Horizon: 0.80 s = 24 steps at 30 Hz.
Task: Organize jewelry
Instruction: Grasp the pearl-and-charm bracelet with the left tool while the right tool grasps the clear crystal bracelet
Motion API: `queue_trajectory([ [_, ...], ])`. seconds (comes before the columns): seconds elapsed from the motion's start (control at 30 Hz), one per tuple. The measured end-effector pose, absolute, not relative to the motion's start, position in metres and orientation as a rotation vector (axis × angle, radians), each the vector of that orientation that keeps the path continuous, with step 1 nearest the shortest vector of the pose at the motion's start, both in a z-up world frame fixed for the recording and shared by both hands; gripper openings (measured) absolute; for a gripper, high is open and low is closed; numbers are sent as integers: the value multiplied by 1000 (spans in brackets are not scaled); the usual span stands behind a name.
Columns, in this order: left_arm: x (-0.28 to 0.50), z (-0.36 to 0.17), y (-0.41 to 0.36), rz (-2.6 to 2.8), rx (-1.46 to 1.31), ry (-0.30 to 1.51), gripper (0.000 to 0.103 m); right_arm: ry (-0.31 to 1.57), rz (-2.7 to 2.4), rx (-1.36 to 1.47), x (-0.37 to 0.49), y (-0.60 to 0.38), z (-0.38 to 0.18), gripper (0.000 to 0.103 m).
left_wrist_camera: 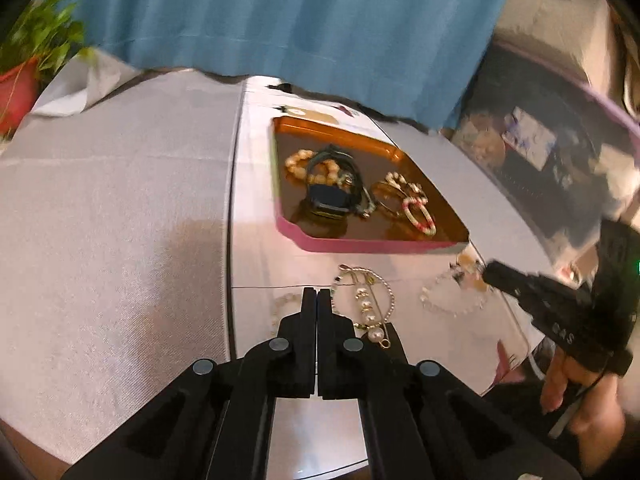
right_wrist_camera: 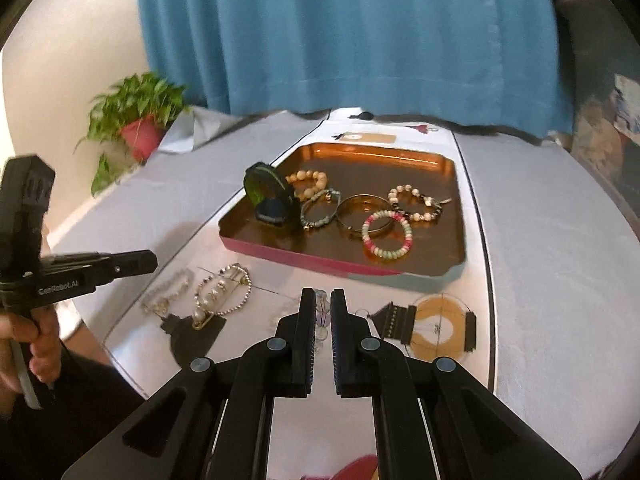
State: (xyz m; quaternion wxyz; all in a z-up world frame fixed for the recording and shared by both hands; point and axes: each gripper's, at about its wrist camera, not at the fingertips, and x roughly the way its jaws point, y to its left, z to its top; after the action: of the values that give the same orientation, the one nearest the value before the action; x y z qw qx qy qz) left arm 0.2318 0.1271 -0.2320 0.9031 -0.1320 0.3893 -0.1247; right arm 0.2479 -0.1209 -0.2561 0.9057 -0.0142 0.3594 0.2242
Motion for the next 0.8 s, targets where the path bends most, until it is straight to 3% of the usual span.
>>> queue_trajectory([
  [0.2, 213, -227, 147, -266, -370, 780, 0, 726, 447, -19, 226, -134, -248, 8],
  [0.33, 209, -243, 137, -166, -241, 840, 0, 722, 438, -25, 216, -138, -247, 8],
  [0.43, 212, -261, 137, -150, -268, 897, 13, 754, 430, -36, 215, -139, -260, 8],
  [0.5, 213, -260, 133, -145, -234, 877, 26, 788, 425, -57, 216, -141, -273, 8],
  [0.67, 217, -262, 120, -123, -126, 855, 32, 835, 422, -86, 220, -146, -290, 10],
  [0.8, 222, -265, 105, -94, 27, 838, 28, 838, 436, -110, 223, -148, -294, 11],
])
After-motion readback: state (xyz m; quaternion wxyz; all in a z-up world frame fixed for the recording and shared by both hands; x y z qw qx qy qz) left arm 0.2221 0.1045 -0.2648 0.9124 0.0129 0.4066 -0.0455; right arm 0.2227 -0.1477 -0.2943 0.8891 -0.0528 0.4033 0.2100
